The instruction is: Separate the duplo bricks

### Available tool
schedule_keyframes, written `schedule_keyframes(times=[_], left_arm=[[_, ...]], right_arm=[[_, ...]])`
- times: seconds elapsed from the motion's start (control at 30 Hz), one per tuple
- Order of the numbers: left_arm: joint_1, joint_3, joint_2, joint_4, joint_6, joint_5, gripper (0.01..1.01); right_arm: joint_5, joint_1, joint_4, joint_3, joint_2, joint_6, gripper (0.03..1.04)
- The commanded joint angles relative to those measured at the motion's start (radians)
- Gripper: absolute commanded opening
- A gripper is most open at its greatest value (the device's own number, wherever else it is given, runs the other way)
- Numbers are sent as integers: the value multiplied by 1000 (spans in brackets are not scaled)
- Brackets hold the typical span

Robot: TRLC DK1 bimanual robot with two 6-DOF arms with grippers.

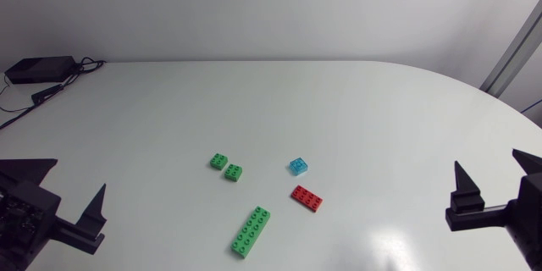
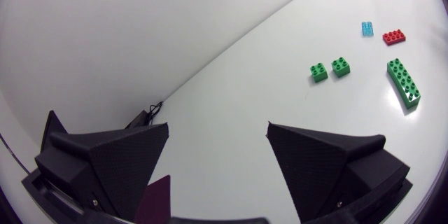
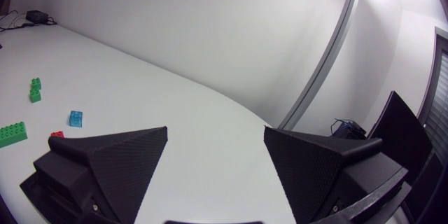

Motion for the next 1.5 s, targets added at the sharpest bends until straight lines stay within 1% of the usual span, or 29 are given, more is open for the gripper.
schedule_keyframes(times=[0.0,0.17,0.33,0.4,0.53,0.73,0.9,1.1,1.3,1.47], left_arm=[[-7,-55,9,11,15,10,984],[-2,-101,21,91,15,10,984],[-2,-137,24,172,51,8,984],[-1,-154,24,200,62,8,984],[-5,-159,26,222,65,8,984],[1,-171,26,288,68,7,984],[2,-179,29,334,102,7,984],[1,-187,43,383,131,7,984],[10,-187,107,381,116,7,984],[8,-185,110,369,107,8,984]], right_arm=[[3,19,45,-45,-10,-33,993],[4,30,99,-77,-10,-42,993],[4,58,127,-85,-10,-39,993],[3,68,153,-89,-10,-42,993],[4,93,223,-114,-10,-54,993],[3,117,341,-175,-10,-77,993],[3,131,398,-218,-10,-88,993],[3,146,440,-253,-10,-96,993],[3,157,443,-272,-9,-86,993],[3,154,467,-287,-10,-82,993]])
